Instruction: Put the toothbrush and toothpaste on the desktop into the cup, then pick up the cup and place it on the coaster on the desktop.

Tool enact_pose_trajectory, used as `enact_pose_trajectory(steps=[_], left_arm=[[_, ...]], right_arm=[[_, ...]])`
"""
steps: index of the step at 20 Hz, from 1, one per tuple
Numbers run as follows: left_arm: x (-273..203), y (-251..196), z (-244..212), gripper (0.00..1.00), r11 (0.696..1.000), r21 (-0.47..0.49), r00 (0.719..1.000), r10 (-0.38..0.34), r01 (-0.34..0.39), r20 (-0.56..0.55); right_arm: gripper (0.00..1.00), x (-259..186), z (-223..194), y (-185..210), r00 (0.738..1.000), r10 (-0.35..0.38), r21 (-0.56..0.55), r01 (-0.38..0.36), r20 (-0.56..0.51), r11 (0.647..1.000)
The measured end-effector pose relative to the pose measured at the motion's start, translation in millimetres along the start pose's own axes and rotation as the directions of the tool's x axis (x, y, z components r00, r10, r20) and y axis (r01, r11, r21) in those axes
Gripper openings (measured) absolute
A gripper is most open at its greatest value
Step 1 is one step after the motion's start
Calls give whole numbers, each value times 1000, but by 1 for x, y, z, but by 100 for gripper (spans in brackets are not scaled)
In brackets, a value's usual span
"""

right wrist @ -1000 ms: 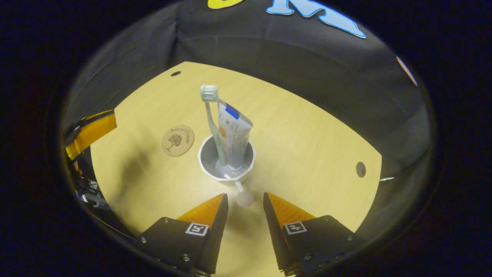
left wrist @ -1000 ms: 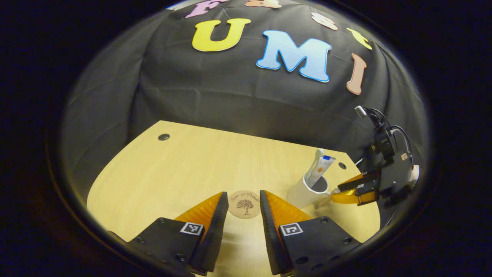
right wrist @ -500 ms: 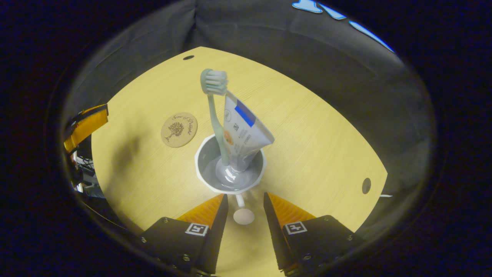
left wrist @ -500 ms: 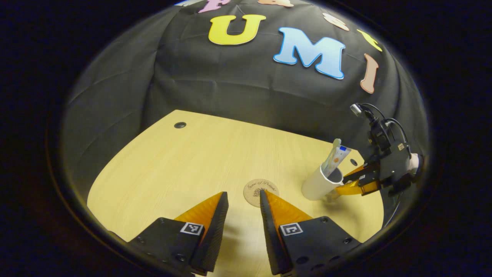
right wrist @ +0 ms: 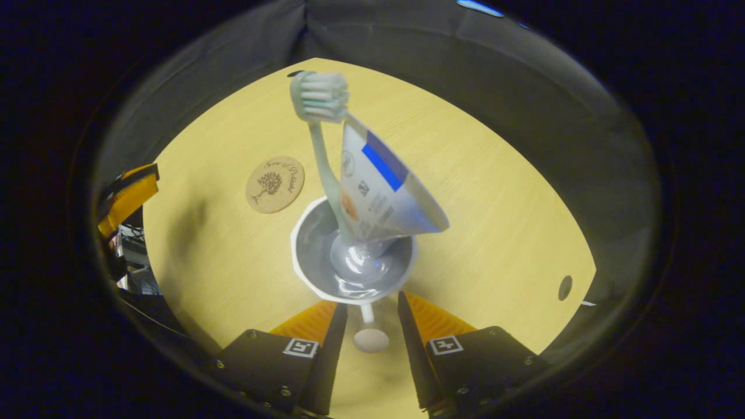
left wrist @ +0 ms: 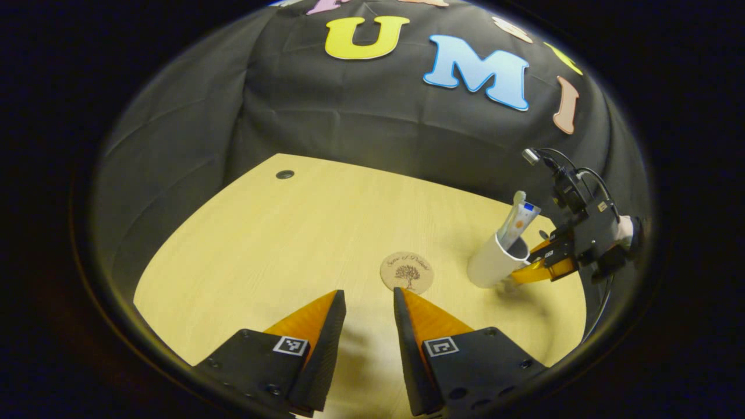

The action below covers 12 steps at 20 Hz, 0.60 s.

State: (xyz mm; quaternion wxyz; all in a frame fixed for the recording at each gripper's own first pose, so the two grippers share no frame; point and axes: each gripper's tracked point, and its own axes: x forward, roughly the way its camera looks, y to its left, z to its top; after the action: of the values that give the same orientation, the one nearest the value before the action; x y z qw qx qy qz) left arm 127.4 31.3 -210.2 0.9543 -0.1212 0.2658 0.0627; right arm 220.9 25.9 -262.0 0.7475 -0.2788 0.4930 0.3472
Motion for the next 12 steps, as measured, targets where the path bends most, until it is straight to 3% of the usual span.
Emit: enact_pose_trajectory(steps=[1,2,4,8,12], left_arm=[[-1,2,-2,65,1000,-4,1000,5,-5,-2],[0,3,-4,66,1000,-10,1000,8,-8,-3],[-2,5,-5,66,1000,-21,1000,17,-17,-8],[1,6,-6,63,999,-28,1000,20,-20,-8],[2,4,-8,55,999,-28,1000,16,-16,-6]], right_arm=[[53,4,-2,0,1000,7,3,-7,-7,1000],[34,4,-3,-1,1000,7,4,-7,-15,1000],[25,8,-4,0,1000,14,16,-13,-23,1000],[17,9,-4,1,1000,-7,8,7,-22,1000],[17,4,-6,3,1000,0,60,0,-12,998]])
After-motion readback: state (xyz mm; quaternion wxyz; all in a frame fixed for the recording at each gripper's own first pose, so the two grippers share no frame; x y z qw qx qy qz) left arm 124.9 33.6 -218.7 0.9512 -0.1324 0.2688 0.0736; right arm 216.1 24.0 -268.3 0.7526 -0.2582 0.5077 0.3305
